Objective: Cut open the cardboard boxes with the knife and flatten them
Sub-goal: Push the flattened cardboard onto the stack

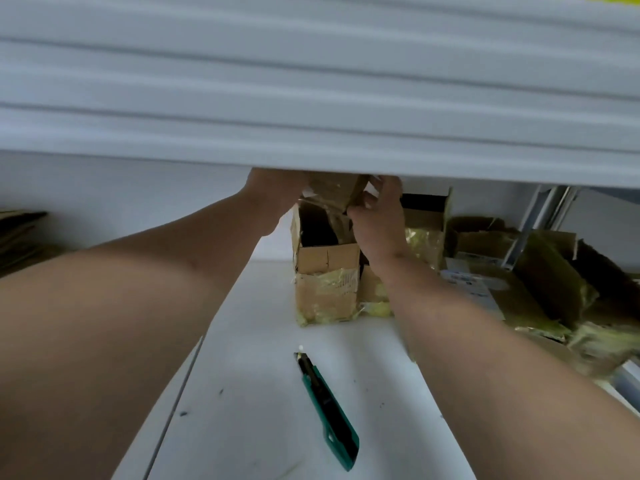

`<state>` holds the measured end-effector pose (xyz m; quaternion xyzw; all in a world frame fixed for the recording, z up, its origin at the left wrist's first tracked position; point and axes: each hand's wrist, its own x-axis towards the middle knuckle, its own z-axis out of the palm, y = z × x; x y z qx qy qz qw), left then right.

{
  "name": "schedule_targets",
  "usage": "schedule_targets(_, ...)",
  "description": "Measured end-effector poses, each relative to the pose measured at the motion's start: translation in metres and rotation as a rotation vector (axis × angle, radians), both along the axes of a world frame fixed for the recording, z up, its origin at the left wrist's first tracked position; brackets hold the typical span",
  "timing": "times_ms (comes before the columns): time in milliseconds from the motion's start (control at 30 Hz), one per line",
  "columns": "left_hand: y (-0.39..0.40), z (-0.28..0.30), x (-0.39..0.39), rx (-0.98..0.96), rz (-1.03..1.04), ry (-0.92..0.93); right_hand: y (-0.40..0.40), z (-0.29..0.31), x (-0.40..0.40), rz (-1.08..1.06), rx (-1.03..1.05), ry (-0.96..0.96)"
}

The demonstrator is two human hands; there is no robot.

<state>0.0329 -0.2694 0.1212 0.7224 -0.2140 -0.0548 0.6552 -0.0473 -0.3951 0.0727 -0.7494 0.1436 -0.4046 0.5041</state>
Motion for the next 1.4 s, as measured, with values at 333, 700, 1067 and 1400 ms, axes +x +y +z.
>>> schedule_targets(333,0.104,-0.02,-0.01,0.093,0.17,-0.313,0.094,-0.007,-0.007,0.1,-0.138,0.033)
schedule_targets(700,0.254,-0.047,-0.016,0.464,0.005,-0.45,0.204,-0.031,-0.005,0.053,-0.075,0.184)
schedule_targets(1067,0.301,-0.129,-0.032,0.792,-0.064,-0.828,0.233,-0.104,-0.036,0.075,0.024,0.339)
schedule_targets(1400,0.254,-0.151,-0.061,1.009,-0.114,-0.966,0.178,-0.133,-0.065,-0.001,-0.389,0.802)
